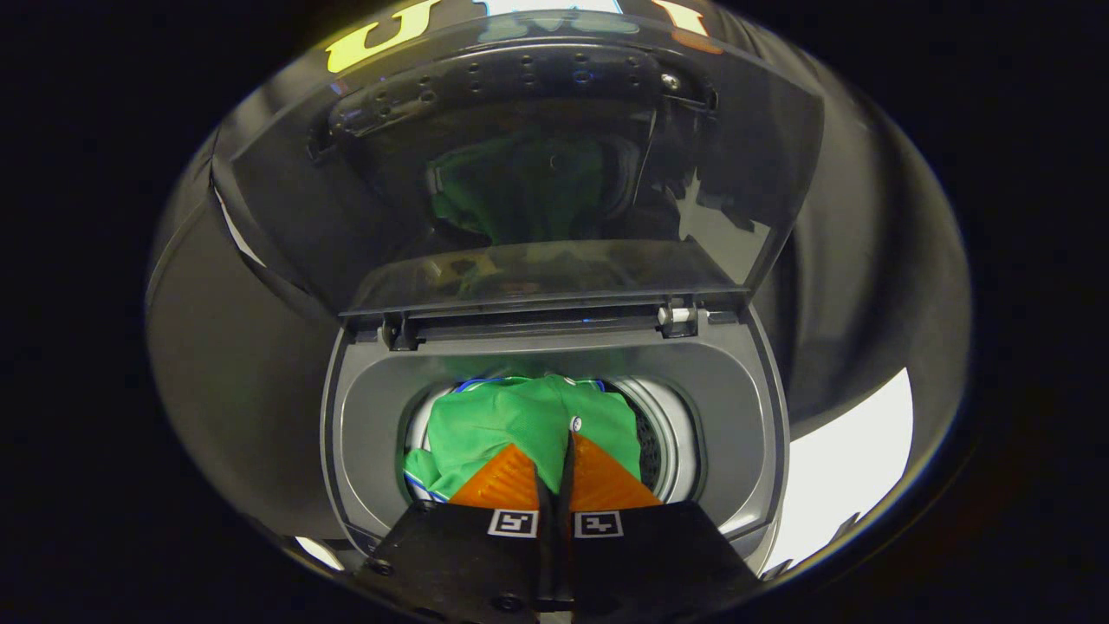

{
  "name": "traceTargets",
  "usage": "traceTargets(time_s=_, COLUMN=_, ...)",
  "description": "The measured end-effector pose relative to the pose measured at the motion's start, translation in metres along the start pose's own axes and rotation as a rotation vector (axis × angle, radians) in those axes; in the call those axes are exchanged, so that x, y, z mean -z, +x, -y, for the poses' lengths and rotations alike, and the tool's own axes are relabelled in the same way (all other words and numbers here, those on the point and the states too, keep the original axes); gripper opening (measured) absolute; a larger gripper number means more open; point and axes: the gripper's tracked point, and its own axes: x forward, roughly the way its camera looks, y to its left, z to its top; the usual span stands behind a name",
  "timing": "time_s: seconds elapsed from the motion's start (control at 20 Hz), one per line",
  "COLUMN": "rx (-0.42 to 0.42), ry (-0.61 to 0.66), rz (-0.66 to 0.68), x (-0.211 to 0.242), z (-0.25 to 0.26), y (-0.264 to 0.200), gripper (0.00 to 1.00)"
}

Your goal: Put the clothes into the washing machine and then close the washing machine lid.

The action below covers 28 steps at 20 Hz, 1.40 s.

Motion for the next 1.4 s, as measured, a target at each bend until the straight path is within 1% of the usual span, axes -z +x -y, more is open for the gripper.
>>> traceTargets(time_s=0.25, rx=0.009, ry=0.014, rz=-0.006, x=0.002, z=0.001, y=0.007, gripper=0.01)
traceTargets(time_s=0.4, rx=0.037, ry=0.029, rz=0.007, x=-0.004, z=0.007, y=0.008, gripper=0.49)
traceTargets(time_s=0.55, rx=0.020, ry=0.063, rz=-0.015, x=0.005, z=0.006, y=0.009, gripper=0.97)
traceTargets(time_s=0.7, rx=0.013, ry=0.078, rz=0.009, x=0.003, z=0.008, y=0.000, gripper=0.97)
traceTargets(time_s=0.95, rx=-0.042, ry=0.119, rz=0.057, x=-0.014, z=0.009, y=-0.028, gripper=0.97)
traceTargets(time_s=1.2, rx=-0.075, ry=0.065, rz=0.104, x=-0.037, z=0.008, y=-0.074, gripper=0.99)
traceTargets(time_s=1.4, rx=-0.164, ry=0.054, rz=0.156, x=-0.060, z=-0.009, y=-0.115, gripper=0.99)
